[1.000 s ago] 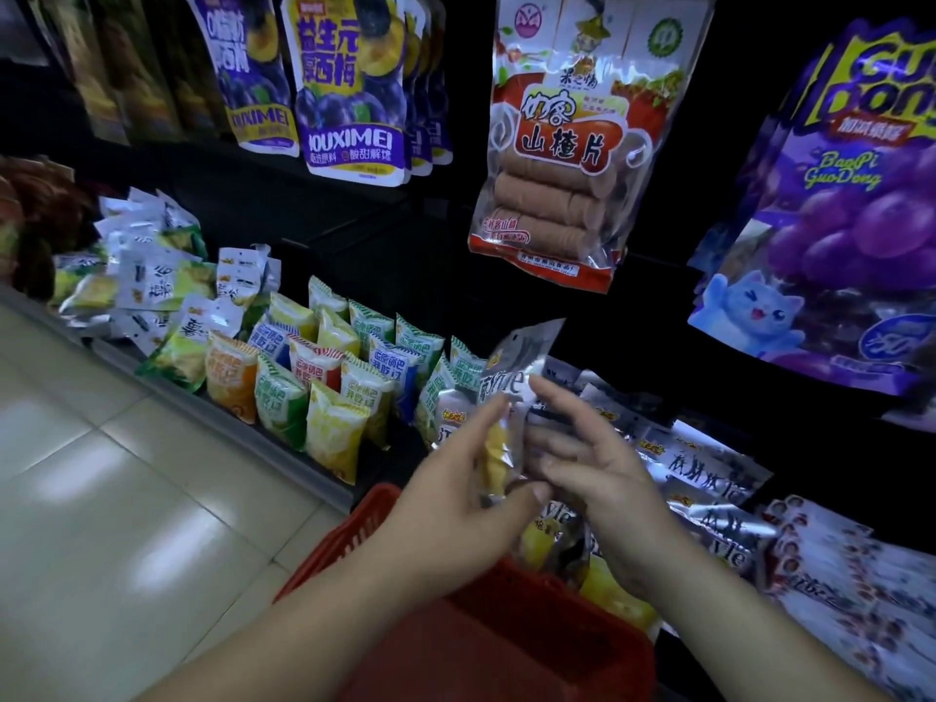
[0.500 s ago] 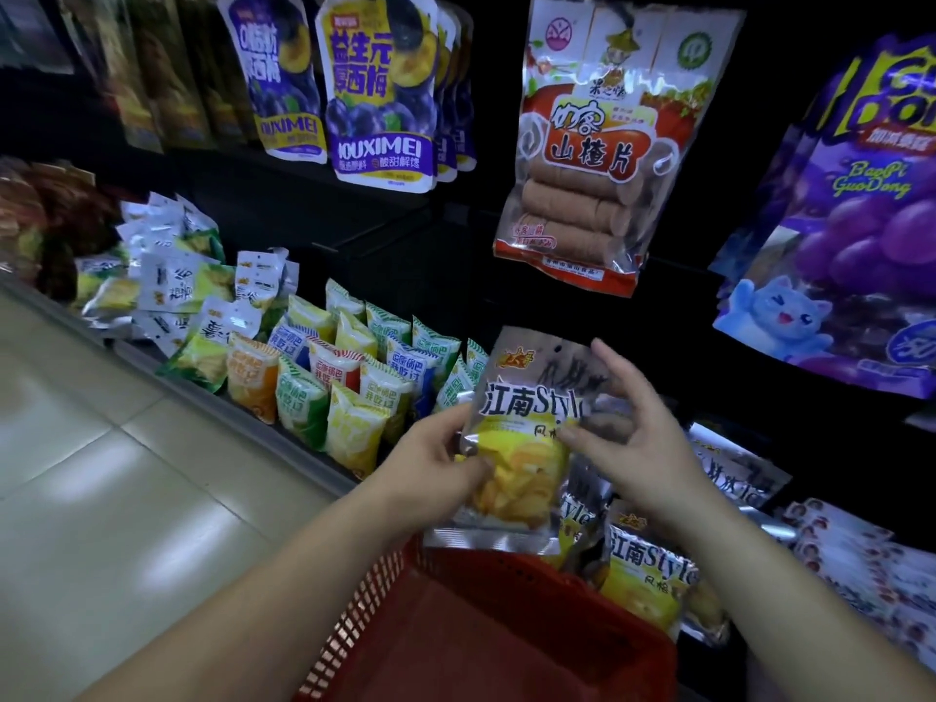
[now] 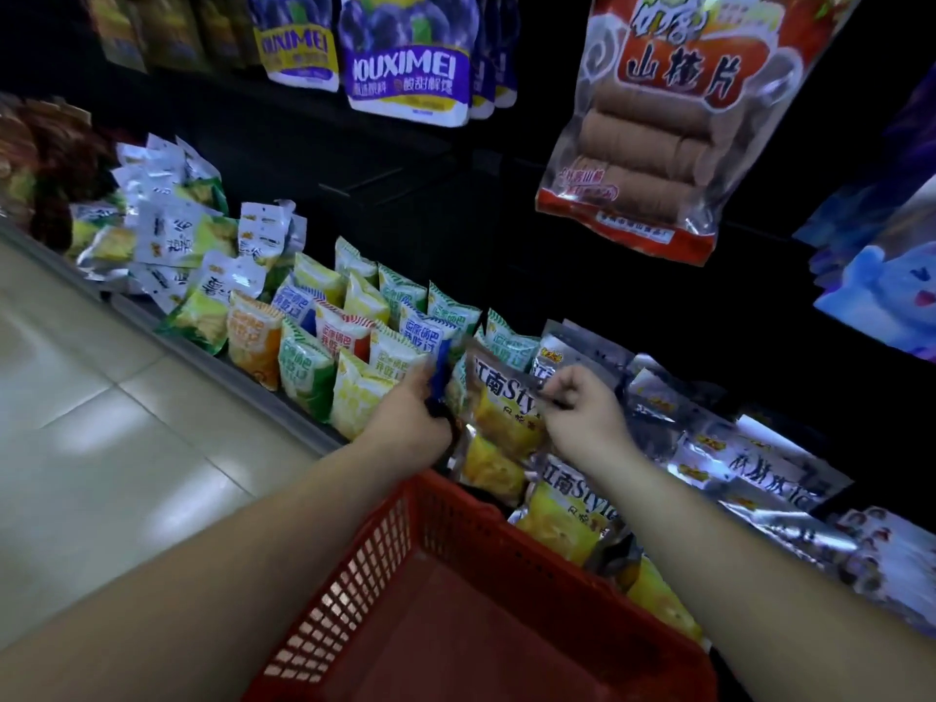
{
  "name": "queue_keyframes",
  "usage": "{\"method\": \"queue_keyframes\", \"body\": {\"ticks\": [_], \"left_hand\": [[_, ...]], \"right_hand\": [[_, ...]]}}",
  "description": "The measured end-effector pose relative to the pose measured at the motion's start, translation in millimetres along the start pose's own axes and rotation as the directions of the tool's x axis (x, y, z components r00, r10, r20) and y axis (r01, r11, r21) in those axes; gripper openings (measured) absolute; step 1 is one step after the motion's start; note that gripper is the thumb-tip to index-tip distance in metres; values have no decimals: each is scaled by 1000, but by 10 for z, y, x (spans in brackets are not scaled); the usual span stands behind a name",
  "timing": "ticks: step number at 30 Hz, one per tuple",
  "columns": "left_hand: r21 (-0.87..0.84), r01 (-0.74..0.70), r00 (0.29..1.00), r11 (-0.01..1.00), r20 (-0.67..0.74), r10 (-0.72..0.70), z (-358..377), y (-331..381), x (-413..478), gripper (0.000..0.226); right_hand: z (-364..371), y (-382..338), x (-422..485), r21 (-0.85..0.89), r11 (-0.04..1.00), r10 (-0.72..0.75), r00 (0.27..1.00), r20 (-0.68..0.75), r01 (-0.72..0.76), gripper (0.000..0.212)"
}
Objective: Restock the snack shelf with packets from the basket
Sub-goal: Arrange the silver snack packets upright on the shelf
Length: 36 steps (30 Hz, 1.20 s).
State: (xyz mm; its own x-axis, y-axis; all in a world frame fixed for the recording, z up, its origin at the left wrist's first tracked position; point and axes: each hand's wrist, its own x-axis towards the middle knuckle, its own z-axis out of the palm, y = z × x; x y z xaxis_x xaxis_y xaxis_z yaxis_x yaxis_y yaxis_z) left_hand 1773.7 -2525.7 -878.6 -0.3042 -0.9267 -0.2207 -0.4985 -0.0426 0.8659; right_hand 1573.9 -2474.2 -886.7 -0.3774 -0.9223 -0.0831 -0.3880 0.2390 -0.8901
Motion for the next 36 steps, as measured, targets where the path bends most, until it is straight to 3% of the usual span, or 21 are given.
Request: {"method": "queue_keyframes", "body": {"ticks": [6,11,14,18,21,24,26,28,32,36], "left_hand": [[114,-29,996,993,87,19,153,-306,398,73],[168,-153,988,974,15,153,205,-579,638,61],[406,-277,959,871,167,227,161,-717,607,34],[436,-387,907,812,337,251,156,-879,537,20],[428,-422,892,799,357,279,122,-933,549,20],[433,-470,883,770,225,412,80,-904,570,27],[462,-454,884,762,126,450,74,-836,566,27],[491,-443,893,751,164,420,102,-820,561,27],[461,-323,899,827,424,115,142,-949,513,26],[463,-239,902,853,432,18,50,-947,502,26]], "right_hand": [[356,562,203,27,991,129,986,107,-132,17],[438,848,286,-52,988,153,933,325,-144,25],[434,876,275,-87,981,193,866,461,-173,29],[381,811,247,-109,970,239,779,580,-216,26],[349,777,229,-93,980,199,818,540,-177,12],[317,715,234,37,994,76,914,398,-98,12],[298,666,222,100,993,15,935,355,-54,18],[292,669,202,64,996,37,913,405,-69,21],[314,776,159,-110,986,167,820,548,-127,17],[385,729,158,-173,968,251,715,652,-183,21]]}}
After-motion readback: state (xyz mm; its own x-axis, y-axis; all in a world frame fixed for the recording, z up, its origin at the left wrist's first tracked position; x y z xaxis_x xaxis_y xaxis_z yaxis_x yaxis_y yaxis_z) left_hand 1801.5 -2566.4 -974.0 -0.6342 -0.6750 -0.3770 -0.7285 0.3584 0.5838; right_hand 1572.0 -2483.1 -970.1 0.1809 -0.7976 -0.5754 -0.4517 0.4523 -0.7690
